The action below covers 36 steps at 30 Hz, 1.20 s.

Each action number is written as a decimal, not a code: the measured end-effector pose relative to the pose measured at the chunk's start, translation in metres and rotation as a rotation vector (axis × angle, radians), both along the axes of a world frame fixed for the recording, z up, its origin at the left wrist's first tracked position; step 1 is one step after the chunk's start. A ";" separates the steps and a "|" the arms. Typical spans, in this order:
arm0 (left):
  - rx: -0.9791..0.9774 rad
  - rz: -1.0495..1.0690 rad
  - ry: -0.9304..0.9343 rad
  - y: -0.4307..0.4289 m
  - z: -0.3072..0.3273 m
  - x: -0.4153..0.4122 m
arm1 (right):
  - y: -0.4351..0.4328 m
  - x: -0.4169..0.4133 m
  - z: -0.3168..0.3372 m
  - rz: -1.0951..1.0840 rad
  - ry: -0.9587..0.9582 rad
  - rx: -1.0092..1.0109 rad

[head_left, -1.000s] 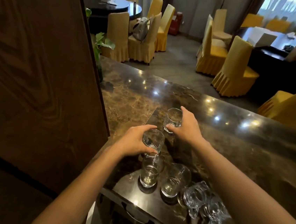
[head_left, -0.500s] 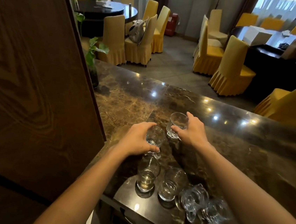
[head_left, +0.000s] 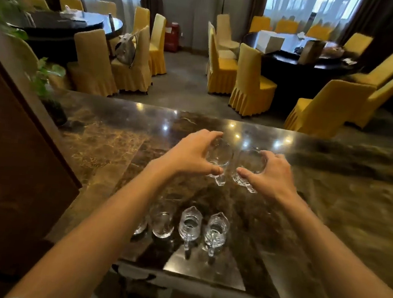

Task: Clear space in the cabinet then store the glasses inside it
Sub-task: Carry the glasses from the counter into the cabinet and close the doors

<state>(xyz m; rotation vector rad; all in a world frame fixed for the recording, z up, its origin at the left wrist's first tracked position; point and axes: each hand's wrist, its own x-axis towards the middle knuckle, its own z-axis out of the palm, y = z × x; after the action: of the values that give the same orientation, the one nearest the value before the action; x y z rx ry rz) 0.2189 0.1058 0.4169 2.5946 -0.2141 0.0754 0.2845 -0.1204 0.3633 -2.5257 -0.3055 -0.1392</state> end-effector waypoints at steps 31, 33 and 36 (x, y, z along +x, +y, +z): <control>0.338 -0.322 0.300 -0.121 -0.066 -0.044 | -0.117 -0.113 -0.056 -0.040 -0.024 -0.101; 0.344 -0.324 0.303 -0.122 -0.066 -0.043 | -0.119 -0.115 -0.058 -0.041 -0.022 -0.100; 0.358 -0.325 0.302 -0.124 -0.066 -0.043 | -0.120 -0.117 -0.060 -0.027 -0.006 -0.088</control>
<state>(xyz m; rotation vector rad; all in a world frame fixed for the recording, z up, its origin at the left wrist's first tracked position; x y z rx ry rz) 0.1759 -0.0177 0.3513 2.8360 -0.5775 -0.5100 0.1680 -0.2408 0.3034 -2.6175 -0.2849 -0.1467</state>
